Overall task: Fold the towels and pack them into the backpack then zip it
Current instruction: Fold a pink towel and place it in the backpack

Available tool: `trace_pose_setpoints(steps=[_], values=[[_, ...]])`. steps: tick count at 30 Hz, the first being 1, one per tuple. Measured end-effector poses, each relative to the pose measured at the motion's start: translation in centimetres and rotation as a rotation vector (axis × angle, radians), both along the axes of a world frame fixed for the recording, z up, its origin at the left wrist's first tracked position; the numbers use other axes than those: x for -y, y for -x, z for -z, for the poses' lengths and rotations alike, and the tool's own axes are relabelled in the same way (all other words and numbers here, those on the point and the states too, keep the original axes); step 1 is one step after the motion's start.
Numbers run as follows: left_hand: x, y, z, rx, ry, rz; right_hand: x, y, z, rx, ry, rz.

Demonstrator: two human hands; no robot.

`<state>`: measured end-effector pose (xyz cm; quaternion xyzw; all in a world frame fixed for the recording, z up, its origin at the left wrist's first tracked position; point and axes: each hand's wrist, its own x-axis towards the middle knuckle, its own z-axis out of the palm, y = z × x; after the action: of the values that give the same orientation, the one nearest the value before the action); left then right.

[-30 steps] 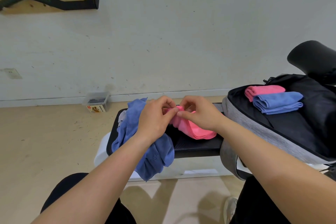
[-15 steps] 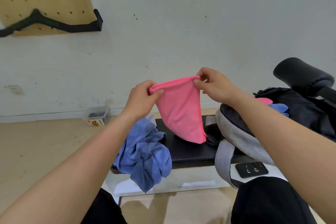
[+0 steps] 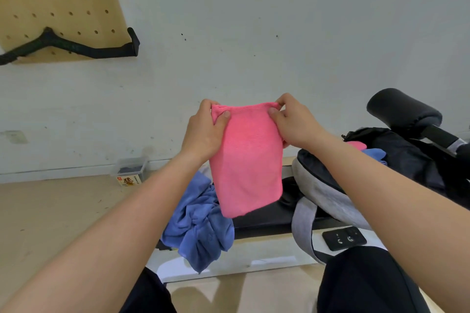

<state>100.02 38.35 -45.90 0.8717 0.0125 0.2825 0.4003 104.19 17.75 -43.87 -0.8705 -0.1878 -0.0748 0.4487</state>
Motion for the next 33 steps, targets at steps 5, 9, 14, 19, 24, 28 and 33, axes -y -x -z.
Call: trace_pose_setpoints(steps=[5,9,14,19,24,28,33], values=[[-1.0,-2.3,3.2,-0.140,-0.103,-0.038,-0.5,-2.2,3.6,-0.079,0.118,0.012],[-2.1,-6.0,7.9,-0.304,-0.193,-0.096,-1.6,-6.3,8.3,-0.142,0.170,0.071],[-3.8,-10.7,12.7,-0.471,-0.194,-0.116,-3.4,-10.9,13.0,-0.340,0.108,0.027],[-4.2,-14.2,14.0,-0.404,-0.139,-0.099,-4.1,-14.6,14.7,-0.406,-0.003,0.027],[-4.5,-15.1,13.5,-0.333,-0.056,-0.063,-4.0,-16.0,14.4,-0.403,-0.108,0.047],[-4.3,-12.8,13.2,-0.281,-0.059,-0.010,-2.8,-14.1,14.5,-0.378,-0.145,0.020],[-2.7,-6.0,14.0,-0.313,-0.059,0.091,0.1,-9.5,15.3,-0.147,0.249,-0.085]])
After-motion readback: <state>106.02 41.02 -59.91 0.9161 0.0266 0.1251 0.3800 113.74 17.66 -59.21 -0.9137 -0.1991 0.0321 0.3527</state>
